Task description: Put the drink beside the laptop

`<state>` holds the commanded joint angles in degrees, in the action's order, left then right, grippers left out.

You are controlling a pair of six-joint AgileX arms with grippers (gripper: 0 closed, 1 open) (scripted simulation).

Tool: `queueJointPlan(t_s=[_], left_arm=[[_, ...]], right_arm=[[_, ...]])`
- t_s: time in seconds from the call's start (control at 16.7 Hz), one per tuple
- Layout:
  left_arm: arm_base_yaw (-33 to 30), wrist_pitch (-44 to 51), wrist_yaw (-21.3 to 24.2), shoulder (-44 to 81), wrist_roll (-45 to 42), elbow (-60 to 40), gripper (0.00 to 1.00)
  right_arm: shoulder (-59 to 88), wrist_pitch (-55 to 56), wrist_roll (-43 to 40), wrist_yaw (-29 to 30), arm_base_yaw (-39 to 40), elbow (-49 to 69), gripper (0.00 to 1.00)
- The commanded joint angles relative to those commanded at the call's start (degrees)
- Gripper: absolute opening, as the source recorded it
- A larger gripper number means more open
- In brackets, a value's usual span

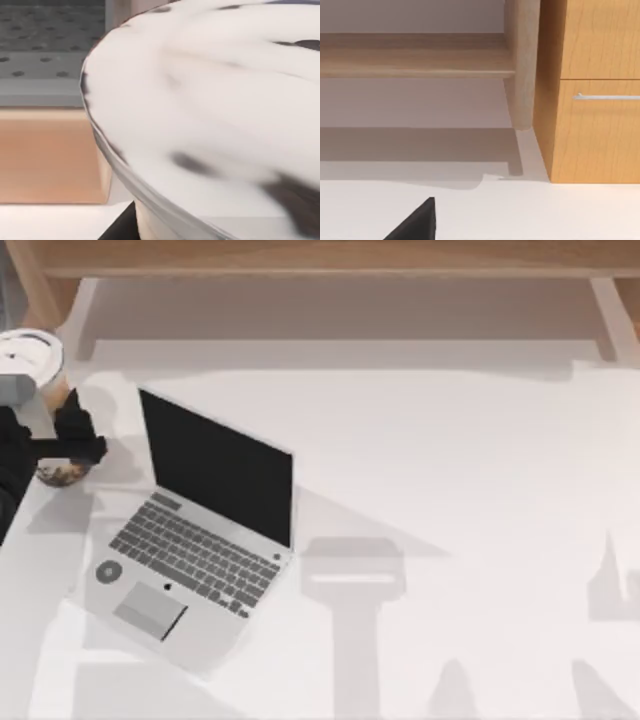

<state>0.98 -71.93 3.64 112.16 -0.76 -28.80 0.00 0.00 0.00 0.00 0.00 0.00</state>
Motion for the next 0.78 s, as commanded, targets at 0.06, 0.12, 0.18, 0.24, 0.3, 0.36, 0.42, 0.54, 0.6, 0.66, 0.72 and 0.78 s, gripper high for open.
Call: queueJointPlan(t_s=[0.06, 0.12, 0.18, 0.24, 0.3, 0.36, 0.42, 0.54, 0.6, 0.66, 0.72, 0.78], left_arm=[[0.0, 0.0, 0.0, 0.0, 0.0, 0.0, 0.32], [0.0, 0.0, 0.0, 0.0, 0.0, 0.0, 0.25], [0.0, 0.0, 0.0, 0.0, 0.0, 0.0, 0.17], [0.0, 0.0, 0.0, 0.0, 0.0, 0.0, 0.1], [0.0, 0.0, 0.0, 0.0, 0.0, 0.0, 0.02], [0.0, 0.0, 0.0, 0.0, 0.0, 0.0, 0.0], [0.0, 0.0, 0.0, 0.0, 0.0, 0.0, 0.0], [0.0, 0.0, 0.0, 0.0, 0.0, 0.0, 0.0], [0.0, 0.0, 0.0, 0.0, 0.0, 0.0, 0.0], [0.0, 0.0, 0.0, 0.0, 0.0, 0.0, 0.0], [0.0, 0.0, 0.0, 0.0, 0.0, 0.0, 0.0], [0.0, 0.0, 0.0, 0.0, 0.0, 0.0, 0.0]], right_arm=[[0.0, 0.0, 0.0, 0.0, 0.0, 0.0, 1.0], [0.0, 0.0, 0.0, 0.0, 0.0, 0.0, 1.0], [0.0, 0.0, 0.0, 0.0, 0.0, 0.0, 1.0], [0.0, 0.0, 0.0, 0.0, 0.0, 0.0, 1.0], [0.0, 0.0, 0.0, 0.0, 0.0, 0.0, 1.0], [0.0, 0.0, 0.0, 0.0, 0.0, 0.0, 1.0], [0.0, 0.0, 0.0, 0.0, 0.0, 0.0, 1.0], [0.0, 0.0, 0.0, 0.0, 0.0, 0.0, 1.0], [0.0, 0.0, 0.0, 0.0, 0.0, 0.0, 1.0], [0.0, 0.0, 0.0, 0.0, 0.0, 0.0, 1.0], [0.0, 0.0, 0.0, 0.0, 0.0, 0.0, 1.0], [0.0, 0.0, 0.0, 0.0, 0.0, 0.0, 1.0]])
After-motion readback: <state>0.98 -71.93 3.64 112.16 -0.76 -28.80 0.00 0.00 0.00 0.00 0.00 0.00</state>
